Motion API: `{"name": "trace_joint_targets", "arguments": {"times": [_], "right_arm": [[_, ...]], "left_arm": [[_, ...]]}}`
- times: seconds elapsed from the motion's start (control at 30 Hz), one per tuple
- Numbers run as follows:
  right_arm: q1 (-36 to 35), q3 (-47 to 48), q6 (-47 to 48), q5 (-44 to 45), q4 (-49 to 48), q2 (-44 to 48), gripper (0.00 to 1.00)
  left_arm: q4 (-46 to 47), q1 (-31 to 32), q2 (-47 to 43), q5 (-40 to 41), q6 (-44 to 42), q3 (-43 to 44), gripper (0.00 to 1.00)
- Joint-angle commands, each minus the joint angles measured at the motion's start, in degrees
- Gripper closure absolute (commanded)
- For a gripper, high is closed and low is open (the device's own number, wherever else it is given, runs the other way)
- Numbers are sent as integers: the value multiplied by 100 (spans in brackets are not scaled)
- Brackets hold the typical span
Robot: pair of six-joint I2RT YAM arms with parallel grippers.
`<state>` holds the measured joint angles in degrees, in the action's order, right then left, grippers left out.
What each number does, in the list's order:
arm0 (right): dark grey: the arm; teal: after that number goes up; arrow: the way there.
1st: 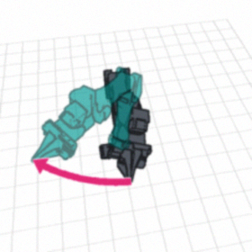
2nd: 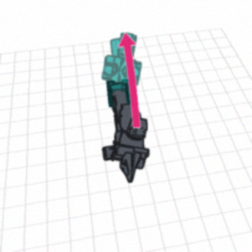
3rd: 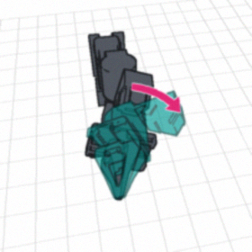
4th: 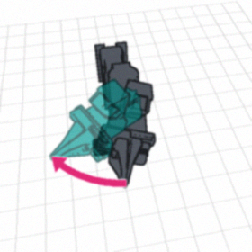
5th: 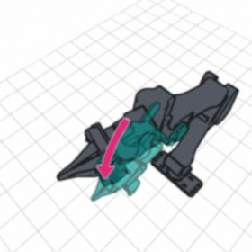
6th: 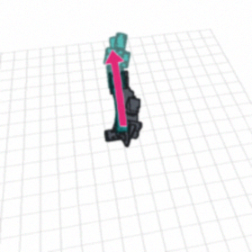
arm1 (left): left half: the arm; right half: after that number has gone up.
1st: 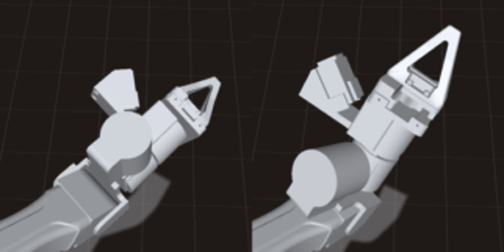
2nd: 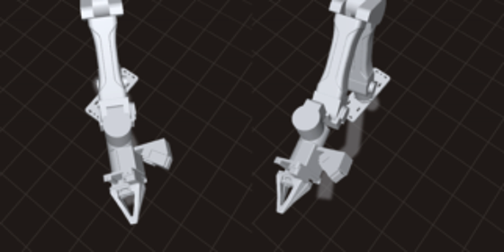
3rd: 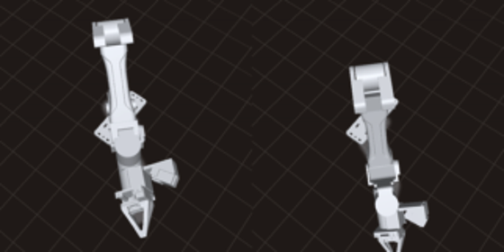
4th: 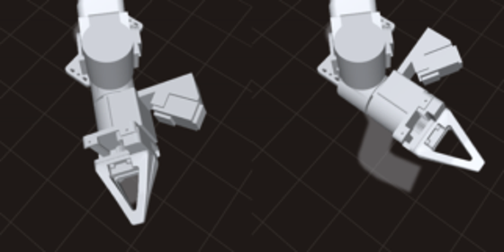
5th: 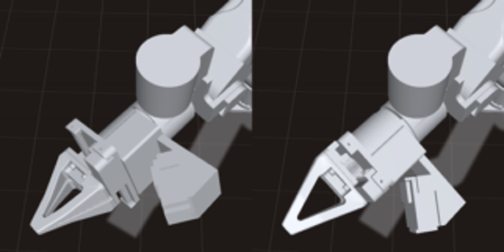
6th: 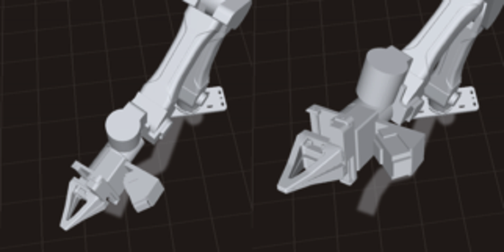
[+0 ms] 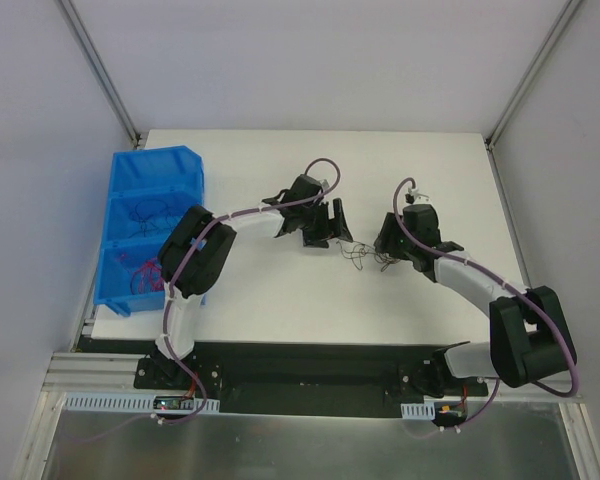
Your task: Untangle the cables
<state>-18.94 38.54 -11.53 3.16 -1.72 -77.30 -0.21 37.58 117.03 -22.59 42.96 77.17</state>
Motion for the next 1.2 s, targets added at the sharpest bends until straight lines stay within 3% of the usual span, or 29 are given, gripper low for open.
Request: {"name": "trace_joint_targets", "arguments": {"times": [0.0, 0.17, 0.23, 0.47, 0.7, 0.83, 1.0, 1.17], "right_arm": [[31, 48, -60, -105, -189, 31, 41], [39, 109, -95, -105, -154, -215, 41], [39, 153, -156, -70, -66, -303, 42], [39, 408, -429, 35, 145, -865, 42], [232, 540, -438, 176, 426, -1095, 42], [303, 549, -377, 211, 426, -1077, 39], [338, 601, -368, 334, 505, -1121, 31], [347, 566, -315, 510, 523, -1068, 22]], "left_arm": [[460, 162, 389, -140, 740, 518, 29], [478, 162, 260, 79, 521, 388, 84], [373, 188, -82, 289, 267, 238, 100], [136, 407, -1821, 852, -867, -412, 100], [-812, 566, -4158, 2222, -1711, -1133, 100], [-1630, 566, -5582, 3444, -2273, -1169, 100], [-2149, 557, -6999, 3867, -2591, -1055, 100], [-2773, 566, -7370, 4008, -2670, -537, 100]]}}
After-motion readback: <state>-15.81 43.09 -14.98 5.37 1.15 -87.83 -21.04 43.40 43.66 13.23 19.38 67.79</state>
